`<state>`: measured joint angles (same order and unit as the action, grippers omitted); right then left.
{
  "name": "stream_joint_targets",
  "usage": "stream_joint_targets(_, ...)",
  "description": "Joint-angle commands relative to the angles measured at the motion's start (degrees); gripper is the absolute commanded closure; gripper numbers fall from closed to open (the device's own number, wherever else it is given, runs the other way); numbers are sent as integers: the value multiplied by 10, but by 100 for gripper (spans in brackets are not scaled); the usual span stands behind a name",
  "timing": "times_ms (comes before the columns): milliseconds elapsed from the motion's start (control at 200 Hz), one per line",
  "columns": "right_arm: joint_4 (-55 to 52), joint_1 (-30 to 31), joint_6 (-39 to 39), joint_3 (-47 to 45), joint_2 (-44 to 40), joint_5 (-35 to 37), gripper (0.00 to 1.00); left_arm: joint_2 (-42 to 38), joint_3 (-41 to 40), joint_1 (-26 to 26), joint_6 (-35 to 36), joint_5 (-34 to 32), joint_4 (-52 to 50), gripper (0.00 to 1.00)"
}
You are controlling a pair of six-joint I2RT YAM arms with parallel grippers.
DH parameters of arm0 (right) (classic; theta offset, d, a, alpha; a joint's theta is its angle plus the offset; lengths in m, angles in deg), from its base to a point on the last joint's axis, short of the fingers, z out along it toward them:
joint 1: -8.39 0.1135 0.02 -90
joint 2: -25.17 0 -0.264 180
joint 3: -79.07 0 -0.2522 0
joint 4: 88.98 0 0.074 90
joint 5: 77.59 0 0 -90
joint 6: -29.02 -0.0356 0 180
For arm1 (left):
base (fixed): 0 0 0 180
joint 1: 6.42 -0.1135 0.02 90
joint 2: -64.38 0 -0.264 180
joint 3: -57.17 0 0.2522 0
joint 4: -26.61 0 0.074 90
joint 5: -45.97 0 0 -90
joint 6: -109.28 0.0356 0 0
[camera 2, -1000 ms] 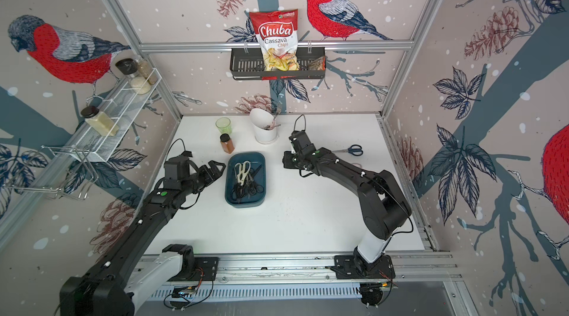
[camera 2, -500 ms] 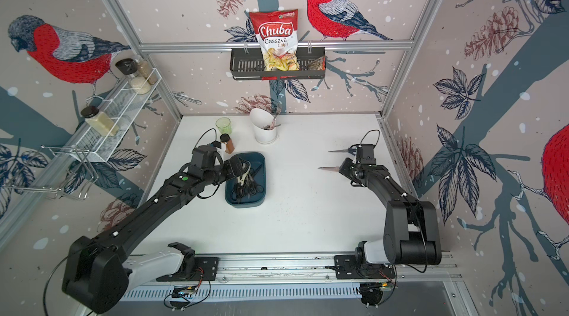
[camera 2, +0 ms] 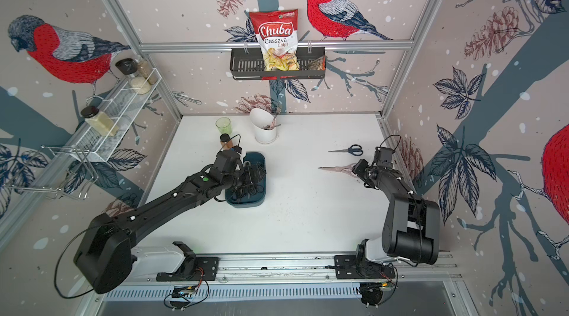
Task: Put the scissors into the storage box
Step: Move the scissors to the center of the board.
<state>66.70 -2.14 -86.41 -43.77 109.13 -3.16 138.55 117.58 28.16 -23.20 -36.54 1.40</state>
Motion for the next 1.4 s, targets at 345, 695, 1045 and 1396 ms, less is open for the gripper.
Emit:
stream_joint_targets(345,40,5,3,6,58,-6,44,-12,-16,5,-8,-31,15,6)
stream_joint_targets(695,44,33,15,21,90,13,44,-21,-16,5,-3,-38,5,5)
stream_joint_targets(1045,26,55,17,44,53,28,44,-30,-15,6,-1,-48,-2,5)
stream_joint_targets(1396,34,55,22,82,112,20,44,-29,-14,6,1,-52,-6,5)
